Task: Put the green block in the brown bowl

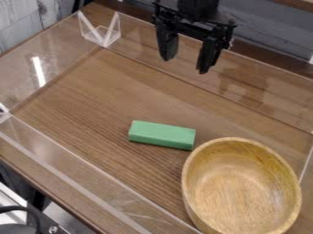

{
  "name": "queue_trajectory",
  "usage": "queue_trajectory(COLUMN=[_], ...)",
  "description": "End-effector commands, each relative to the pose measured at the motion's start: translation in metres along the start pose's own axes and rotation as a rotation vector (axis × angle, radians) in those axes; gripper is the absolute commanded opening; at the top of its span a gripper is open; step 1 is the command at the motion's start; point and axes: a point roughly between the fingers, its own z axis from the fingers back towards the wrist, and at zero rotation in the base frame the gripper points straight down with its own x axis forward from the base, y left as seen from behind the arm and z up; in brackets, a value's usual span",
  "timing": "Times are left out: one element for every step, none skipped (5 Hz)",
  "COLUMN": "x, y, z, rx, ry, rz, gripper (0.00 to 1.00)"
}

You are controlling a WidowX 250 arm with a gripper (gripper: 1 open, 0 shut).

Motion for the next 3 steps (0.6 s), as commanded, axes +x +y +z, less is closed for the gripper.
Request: queue_trajectory(x=[-0.016, -0.047, -0.059], y=[-0.002, -0.007, -0.010], z=[-0.013, -0.026, -0.037], rx=[0.007, 0.021, 0.034], ry=[0.015, -0.012, -0.039], rz=[-0.250, -0.500, -0.658], gripper=[1.00, 1.00, 1.00])
